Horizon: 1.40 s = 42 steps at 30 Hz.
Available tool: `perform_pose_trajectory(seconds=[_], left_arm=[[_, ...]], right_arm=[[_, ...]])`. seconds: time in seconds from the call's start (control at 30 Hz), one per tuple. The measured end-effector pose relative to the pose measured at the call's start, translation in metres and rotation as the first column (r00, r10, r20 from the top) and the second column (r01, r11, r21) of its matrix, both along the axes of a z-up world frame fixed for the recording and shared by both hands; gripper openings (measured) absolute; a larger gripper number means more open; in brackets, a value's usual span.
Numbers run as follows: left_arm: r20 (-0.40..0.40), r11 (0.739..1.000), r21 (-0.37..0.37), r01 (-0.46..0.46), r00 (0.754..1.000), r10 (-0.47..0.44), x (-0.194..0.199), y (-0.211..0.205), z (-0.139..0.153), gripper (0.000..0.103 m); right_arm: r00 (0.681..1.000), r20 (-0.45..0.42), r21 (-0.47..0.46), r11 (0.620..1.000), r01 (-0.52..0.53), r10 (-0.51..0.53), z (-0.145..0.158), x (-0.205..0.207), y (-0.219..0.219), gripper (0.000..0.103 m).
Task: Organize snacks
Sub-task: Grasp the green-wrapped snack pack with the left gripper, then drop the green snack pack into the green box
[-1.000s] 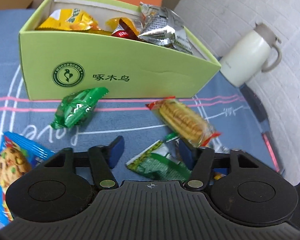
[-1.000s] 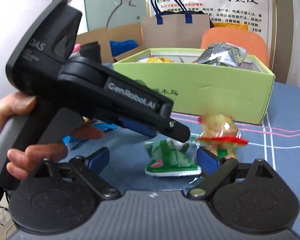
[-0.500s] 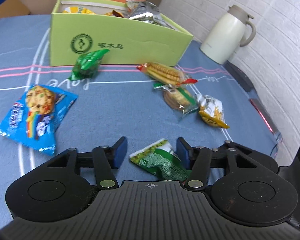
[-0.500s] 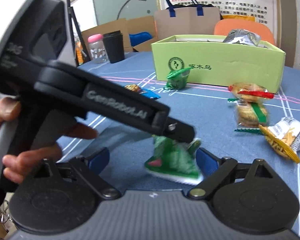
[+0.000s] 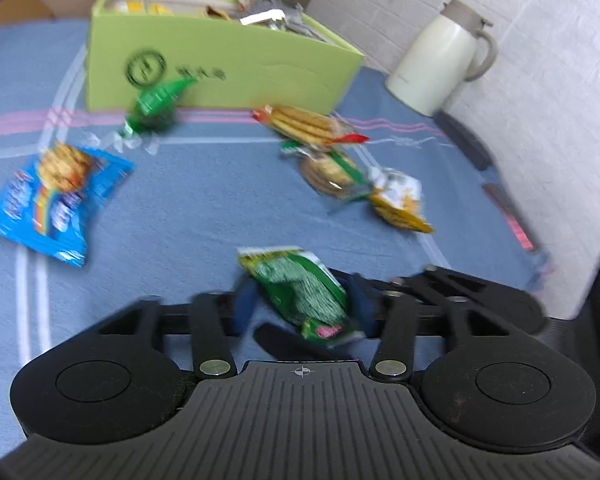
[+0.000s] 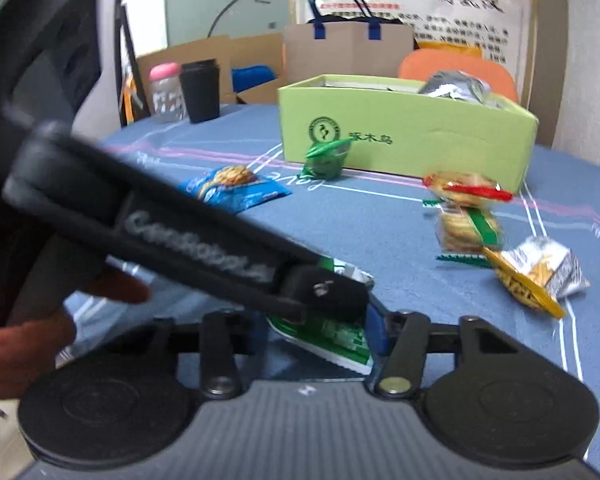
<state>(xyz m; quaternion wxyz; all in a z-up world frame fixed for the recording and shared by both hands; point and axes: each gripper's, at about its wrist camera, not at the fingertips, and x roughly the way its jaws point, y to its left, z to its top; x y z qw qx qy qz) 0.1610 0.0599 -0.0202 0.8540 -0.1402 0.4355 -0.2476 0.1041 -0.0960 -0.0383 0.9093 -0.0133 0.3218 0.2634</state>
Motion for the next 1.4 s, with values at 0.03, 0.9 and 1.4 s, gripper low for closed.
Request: perform_pose_trajectory(seconds=[0.03,0.9,1.4], left_arm=[[-0.006,1.0,-0.014,-0.006,1.0,0.006,0.002,0.001,0.0,0.015],[0.083,0.982,-0.036,-0.185,0.979,0.187,0.268,0.047,0.061,0.009],[0.291,0.958,-0.151,-0.245,0.915,0.28,0.144,0.119,0.096,0.07]], right_arm=[[1.0,-0.007,0.005,1.0,-0.002,0.002,0.002,0.003,-0.002,0.054],[0.993,0.037,-0.083,0.99,-0.112,0.115,0.058,0.29,0.062,0.06],[0.983,0.176,0.119,0.99,-0.081,0.06,0.088,0.152,0.006,0.103]])
